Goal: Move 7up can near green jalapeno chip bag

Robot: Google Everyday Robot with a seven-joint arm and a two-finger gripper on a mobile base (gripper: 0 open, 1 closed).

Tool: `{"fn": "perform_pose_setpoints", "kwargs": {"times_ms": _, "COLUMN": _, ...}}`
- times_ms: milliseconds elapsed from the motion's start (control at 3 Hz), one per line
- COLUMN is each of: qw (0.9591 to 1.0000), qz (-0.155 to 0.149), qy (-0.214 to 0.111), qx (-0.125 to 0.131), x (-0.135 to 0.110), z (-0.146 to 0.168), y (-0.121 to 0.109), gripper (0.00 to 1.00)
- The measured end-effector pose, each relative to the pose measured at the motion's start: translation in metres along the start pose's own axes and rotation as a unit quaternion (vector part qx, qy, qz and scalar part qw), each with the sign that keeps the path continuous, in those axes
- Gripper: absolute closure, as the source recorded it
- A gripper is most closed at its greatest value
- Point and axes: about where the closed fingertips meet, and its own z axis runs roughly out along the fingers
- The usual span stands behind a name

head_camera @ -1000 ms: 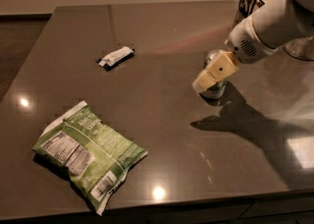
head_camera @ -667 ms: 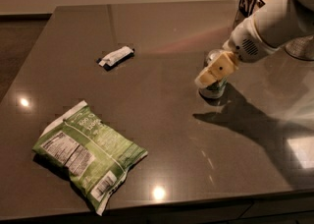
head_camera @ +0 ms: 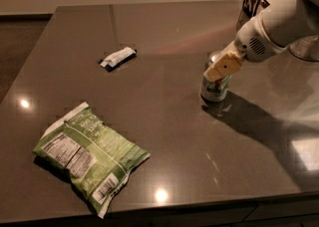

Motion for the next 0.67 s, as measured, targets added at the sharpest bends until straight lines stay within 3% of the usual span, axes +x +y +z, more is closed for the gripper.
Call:
{"fn": "perform_pose_setpoints", "kwargs": {"times_ms": 333, "qw": 0.9994, "qz": -0.017, "qy": -0.014, "qx": -0.026, "x": -0.016, "z": -0.004, "y": 0.020, "gripper": 0.87}}
{"fn": "perform_pose_setpoints", "kwargs": {"times_ms": 667, "qw": 0.9960, "qz": -0.050, "qy": -0.031, "qx": -0.067, "x": -0.041, "z": -0.003, "y": 0.057, "gripper": 1.00}}
